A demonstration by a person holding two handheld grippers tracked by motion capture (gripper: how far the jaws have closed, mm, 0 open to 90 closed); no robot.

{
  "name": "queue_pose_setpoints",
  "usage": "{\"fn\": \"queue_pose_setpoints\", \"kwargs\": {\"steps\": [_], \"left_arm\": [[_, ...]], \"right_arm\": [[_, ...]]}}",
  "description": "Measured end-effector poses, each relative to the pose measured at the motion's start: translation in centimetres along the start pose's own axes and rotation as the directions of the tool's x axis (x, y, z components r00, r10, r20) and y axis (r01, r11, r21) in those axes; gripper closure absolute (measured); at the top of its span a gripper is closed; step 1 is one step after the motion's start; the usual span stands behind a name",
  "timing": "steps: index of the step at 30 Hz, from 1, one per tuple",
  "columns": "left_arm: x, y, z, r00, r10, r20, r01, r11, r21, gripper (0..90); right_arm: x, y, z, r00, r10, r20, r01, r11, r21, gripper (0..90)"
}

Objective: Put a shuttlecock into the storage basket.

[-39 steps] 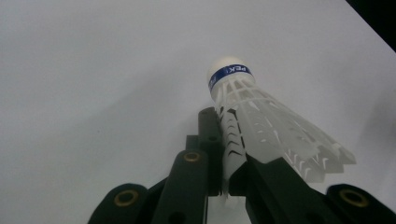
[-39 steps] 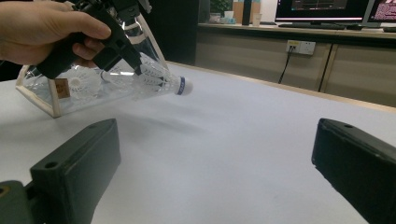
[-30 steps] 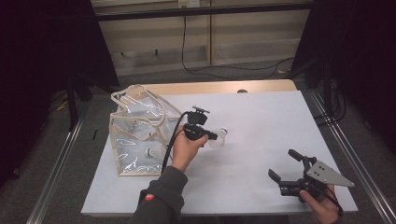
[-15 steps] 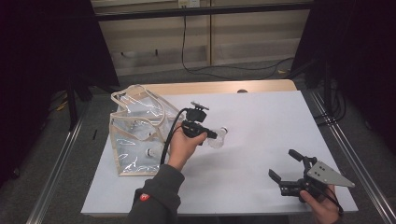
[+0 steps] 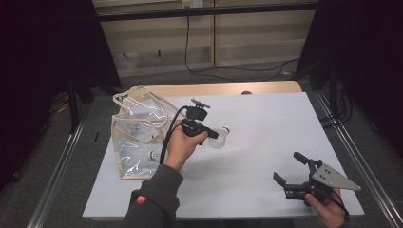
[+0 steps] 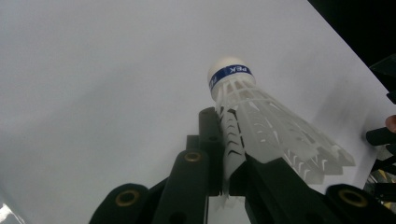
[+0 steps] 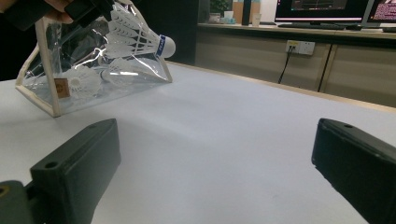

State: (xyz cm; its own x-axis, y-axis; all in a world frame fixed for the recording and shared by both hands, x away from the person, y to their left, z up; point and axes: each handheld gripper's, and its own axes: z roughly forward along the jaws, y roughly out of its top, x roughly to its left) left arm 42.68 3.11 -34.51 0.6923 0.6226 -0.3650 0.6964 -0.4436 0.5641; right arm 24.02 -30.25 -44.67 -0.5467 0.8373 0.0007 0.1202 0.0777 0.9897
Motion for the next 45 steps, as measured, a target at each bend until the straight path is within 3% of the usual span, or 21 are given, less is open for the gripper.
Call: {"fn": "queue_pose_setpoints", "kwargs": {"steps": [45], "left_arm": [[-0.5, 2.0, -4.7, 0.9999, 0.005, -0.011, -0.005, 1.0000, 0.001, 88.8]], "right_arm": [[0.1, 0.0, 0.1, 1.0000, 0.004, -0.005, -0.004, 1.000, 0.000, 1.2]]}}
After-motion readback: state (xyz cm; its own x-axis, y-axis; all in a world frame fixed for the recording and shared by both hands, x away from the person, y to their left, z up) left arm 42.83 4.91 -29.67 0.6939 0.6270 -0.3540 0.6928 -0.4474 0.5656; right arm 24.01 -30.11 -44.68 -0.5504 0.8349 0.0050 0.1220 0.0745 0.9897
